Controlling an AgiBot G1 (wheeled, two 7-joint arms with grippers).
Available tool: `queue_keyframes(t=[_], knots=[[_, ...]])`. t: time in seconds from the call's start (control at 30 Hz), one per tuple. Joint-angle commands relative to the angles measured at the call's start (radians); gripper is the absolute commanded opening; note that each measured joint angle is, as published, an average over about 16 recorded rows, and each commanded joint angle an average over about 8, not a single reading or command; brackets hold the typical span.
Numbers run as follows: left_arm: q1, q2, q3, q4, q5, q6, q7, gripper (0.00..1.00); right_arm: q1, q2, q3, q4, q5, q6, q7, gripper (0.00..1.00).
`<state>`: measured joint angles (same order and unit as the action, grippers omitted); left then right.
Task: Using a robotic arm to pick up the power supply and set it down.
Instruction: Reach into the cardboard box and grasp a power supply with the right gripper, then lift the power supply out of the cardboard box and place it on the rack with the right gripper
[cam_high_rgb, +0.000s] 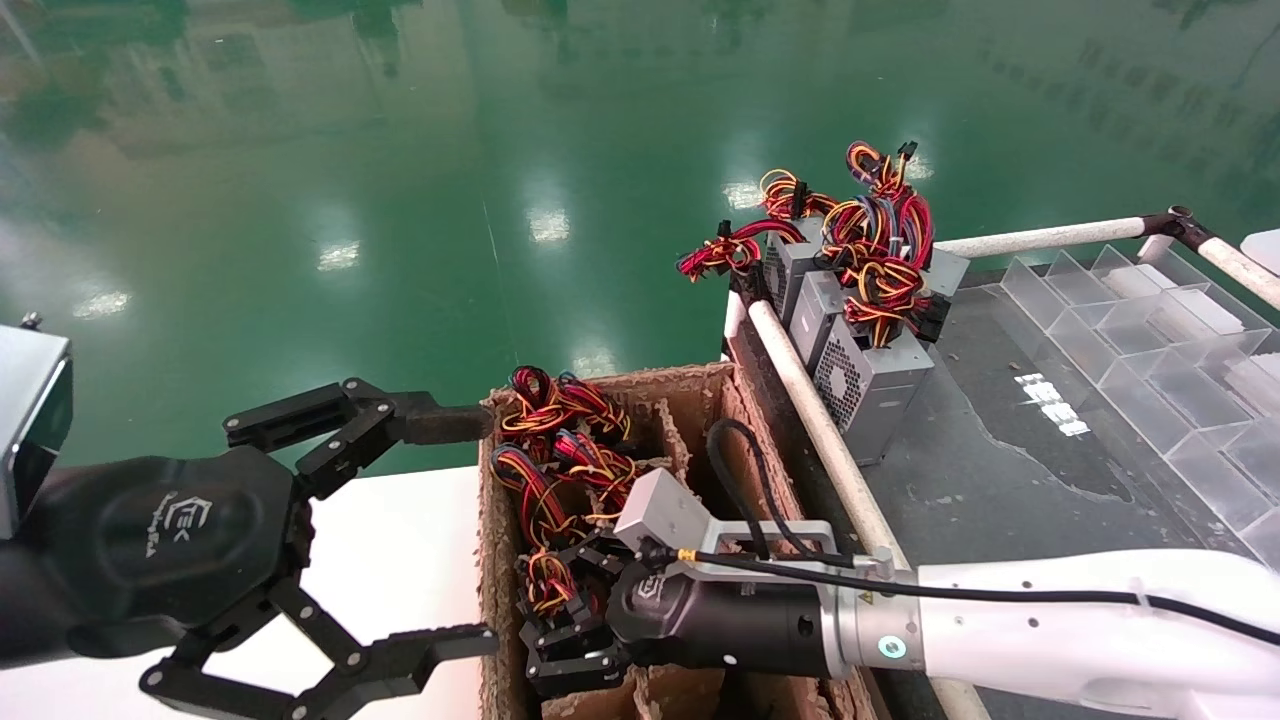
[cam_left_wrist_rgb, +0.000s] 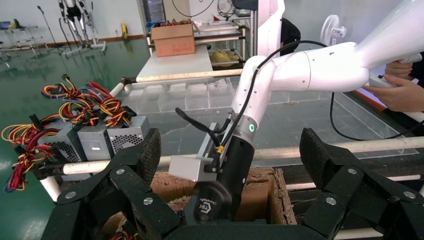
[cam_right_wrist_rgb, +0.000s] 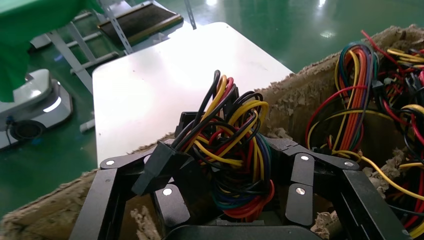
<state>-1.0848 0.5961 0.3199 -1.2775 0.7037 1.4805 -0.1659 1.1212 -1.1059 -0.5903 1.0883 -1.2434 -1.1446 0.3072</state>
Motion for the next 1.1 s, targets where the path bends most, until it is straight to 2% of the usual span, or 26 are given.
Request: queue_keyframes(t=[0.03,0.7,1.1], knots=[[0.0,0.0,0.0,0.0,0.0,0.0,0.0,1.0,-0.001,0.002,0.005,-0.005,0.012,-0.007,-0.006,0.0],[0.0,0.0,0.001,0.0,0.0,0.0,0.0,1.0,0.006,0.108,0.136,0.032,0.215,-0.068,0.02,0.0],[0.0,0.0,0.001,0.0,-0.001,0.0,0.001,1.0,0.059,0.197,0.234,0.038,0.331,-0.102,0.034,0.0]])
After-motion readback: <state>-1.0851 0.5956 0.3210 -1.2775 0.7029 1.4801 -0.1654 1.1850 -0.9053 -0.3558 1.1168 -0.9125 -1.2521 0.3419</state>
